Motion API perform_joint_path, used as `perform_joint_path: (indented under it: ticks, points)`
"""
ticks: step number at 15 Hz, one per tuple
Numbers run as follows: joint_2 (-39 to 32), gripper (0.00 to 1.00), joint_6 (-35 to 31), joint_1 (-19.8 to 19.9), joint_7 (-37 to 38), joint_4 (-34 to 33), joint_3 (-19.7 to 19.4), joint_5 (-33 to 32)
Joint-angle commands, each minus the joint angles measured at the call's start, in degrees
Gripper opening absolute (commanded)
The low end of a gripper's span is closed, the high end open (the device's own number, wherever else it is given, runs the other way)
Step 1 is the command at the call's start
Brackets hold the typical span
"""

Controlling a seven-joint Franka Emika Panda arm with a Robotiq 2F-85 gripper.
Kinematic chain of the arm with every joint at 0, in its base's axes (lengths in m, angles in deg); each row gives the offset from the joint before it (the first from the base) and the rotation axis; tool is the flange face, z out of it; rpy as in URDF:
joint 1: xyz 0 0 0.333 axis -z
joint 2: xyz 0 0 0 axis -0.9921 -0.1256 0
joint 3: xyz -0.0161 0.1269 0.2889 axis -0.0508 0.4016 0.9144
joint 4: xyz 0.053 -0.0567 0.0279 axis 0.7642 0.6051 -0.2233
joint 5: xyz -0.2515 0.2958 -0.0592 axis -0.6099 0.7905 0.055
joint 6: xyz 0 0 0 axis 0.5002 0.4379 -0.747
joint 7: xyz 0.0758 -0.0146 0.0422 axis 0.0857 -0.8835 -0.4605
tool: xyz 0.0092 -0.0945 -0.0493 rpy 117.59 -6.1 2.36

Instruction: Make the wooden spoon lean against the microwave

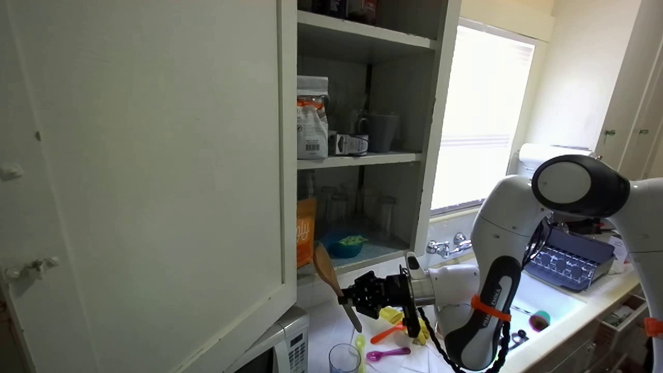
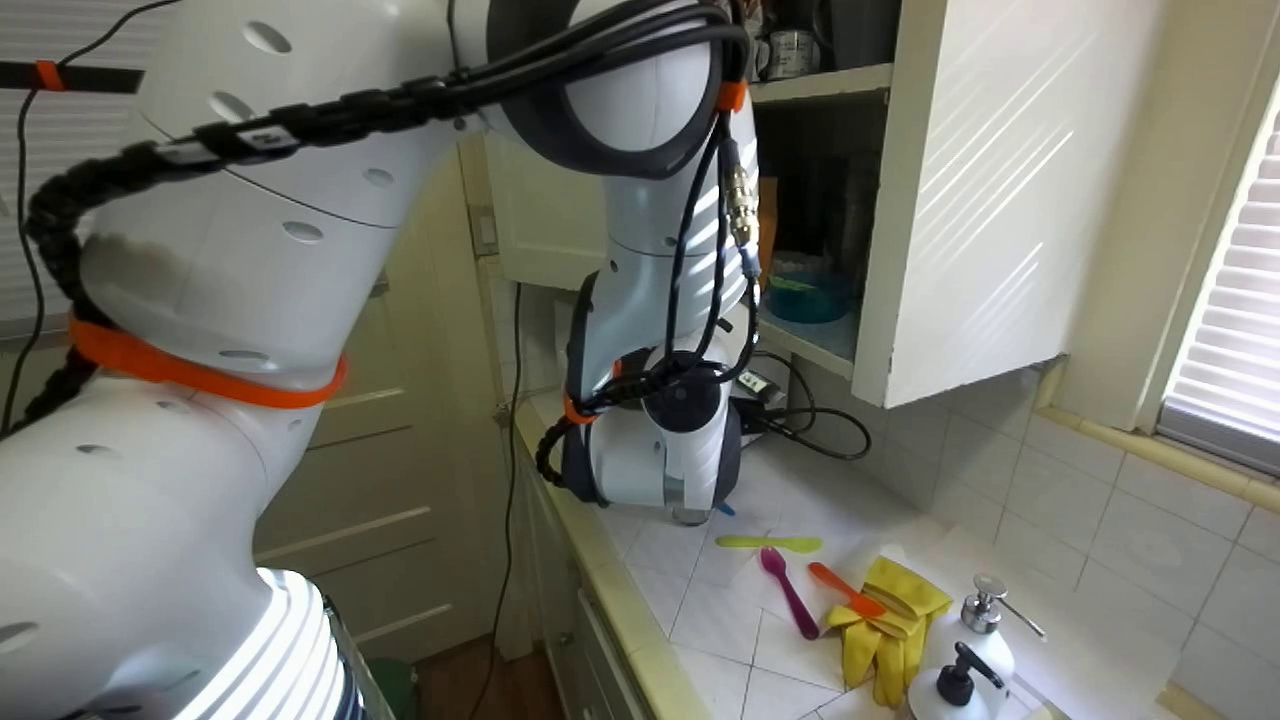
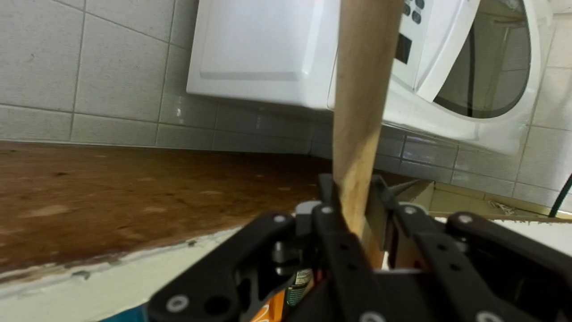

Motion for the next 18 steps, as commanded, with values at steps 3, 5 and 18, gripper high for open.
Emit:
perform_joint_path:
  ticks: [3, 5, 18]
  points:
    - [0.0, 0.21, 0.0, 0.0, 0.0, 0.0, 0.0, 0.0]
    - [-0.8, 0.05, -0.2, -0.1, -0.3, -0.4, 0.0, 0.0]
    - [-12.0, 0.05, -1.5, 1.2, -4.2, -7.1, 5.8, -2.6]
